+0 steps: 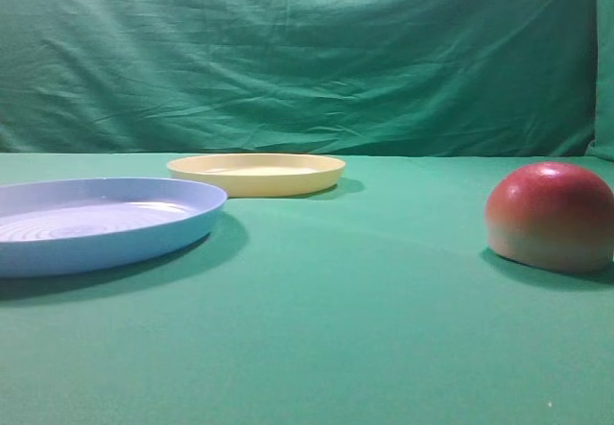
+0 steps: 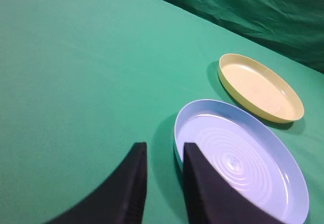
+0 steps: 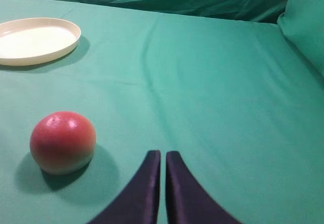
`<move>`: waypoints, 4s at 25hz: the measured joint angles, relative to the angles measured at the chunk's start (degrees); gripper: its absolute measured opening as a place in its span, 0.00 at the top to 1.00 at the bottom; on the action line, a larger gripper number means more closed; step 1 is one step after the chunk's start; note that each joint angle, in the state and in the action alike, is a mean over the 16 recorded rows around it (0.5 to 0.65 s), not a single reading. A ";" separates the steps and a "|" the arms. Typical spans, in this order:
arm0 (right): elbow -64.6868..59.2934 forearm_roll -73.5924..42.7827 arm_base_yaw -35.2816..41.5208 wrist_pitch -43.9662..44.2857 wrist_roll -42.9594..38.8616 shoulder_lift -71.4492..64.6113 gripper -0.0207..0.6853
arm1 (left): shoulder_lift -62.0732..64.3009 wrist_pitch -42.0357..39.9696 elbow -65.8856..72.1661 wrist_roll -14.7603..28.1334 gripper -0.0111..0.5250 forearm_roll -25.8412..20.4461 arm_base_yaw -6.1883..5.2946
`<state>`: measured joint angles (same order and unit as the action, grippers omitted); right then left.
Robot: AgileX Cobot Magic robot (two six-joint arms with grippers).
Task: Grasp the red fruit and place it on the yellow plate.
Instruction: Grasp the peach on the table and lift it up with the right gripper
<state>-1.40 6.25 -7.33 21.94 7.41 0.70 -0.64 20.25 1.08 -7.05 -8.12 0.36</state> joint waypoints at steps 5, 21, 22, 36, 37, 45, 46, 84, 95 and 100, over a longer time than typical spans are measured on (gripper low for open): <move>0.00 0.00 0.00 0.00 0.00 0.00 0.97 | 0.00 0.00 0.00 0.00 0.69 0.00 0.00; -0.01 0.03 0.00 -0.10 0.00 0.00 0.97 | 0.00 0.00 0.00 0.00 0.69 0.00 0.00; -0.02 0.16 0.00 -0.26 -0.01 0.00 0.97 | 0.00 0.00 0.00 0.00 0.69 0.00 0.00; 5.28 10.76 0.00 -3.07 0.87 -1.62 0.97 | 0.00 0.00 0.00 0.00 0.69 0.00 0.00; 6.55 11.63 0.00 -2.25 1.26 -2.41 0.97 | 0.00 0.00 0.00 0.00 0.69 0.00 0.00; 18.77 14.44 0.00 10.82 5.39 -14.55 0.97 | 0.00 0.00 0.00 0.00 0.69 0.00 0.00; 20.15 14.48 0.00 12.48 5.98 -16.62 0.97 | 0.00 0.00 0.00 0.00 0.69 0.00 0.00; 44.82 -7.58 -25.54 16.69 -3.71 -76.31 0.64 | 0.00 0.00 0.00 0.00 0.69 0.00 0.00; 46.42 -15.95 -25.38 13.30 -14.65 -87.20 0.09 | 0.00 0.00 0.00 0.00 0.69 0.00 -0.06; 46.49 -18.91 -25.00 10.39 -18.00 -90.64 0.08 | 0.00 0.00 0.00 0.00 0.69 0.00 -0.10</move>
<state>45.08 -12.66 -32.33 32.33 -10.58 -89.94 -0.64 20.25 1.08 -7.05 -8.12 0.26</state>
